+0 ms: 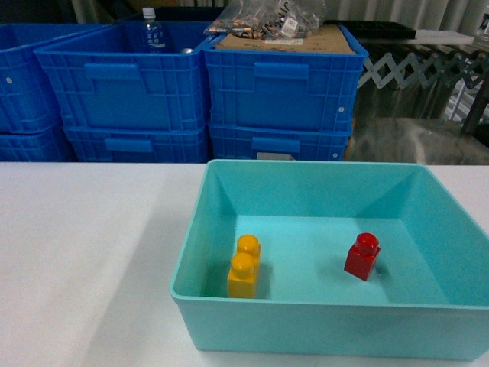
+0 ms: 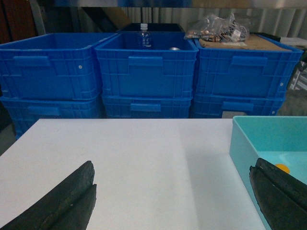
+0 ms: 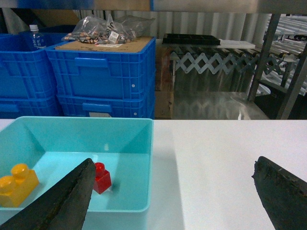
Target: Pick red block from blue box to shelf
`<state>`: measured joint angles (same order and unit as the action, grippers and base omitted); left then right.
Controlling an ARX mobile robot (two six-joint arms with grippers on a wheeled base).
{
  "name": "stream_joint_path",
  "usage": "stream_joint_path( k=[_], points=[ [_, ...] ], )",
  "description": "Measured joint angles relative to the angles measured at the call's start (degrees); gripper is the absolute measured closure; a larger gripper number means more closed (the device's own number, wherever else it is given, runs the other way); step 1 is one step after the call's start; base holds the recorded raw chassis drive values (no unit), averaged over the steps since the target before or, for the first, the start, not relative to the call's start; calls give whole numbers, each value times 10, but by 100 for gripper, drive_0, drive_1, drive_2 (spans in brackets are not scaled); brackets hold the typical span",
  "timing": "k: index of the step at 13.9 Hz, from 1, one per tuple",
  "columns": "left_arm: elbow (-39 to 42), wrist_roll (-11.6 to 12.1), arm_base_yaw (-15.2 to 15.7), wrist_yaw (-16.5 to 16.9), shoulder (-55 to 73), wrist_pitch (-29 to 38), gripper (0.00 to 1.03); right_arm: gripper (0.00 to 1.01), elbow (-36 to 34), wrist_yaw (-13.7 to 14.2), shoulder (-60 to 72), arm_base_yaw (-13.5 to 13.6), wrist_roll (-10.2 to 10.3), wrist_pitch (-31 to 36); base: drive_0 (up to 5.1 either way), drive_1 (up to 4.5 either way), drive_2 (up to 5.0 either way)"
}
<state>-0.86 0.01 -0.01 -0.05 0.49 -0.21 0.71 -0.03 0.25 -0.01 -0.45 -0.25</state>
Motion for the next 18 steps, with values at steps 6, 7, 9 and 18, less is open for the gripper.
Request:
stream_joint_path(
  k=[6,7,9,18],
  points=[
    [0,0,0,0,0,0,5,3,0,0,0,0,0,0,0,0,0],
    [0,0,0,0,0,0,5,3,0,0,0,0,0,0,0,0,0],
    [0,0,0,0,0,0,5,3,0,0,0,0,0,0,0,0,0],
    [0,0,0,0,0,0,5,3,0,0,0,0,0,0,0,0,0]
  ],
)
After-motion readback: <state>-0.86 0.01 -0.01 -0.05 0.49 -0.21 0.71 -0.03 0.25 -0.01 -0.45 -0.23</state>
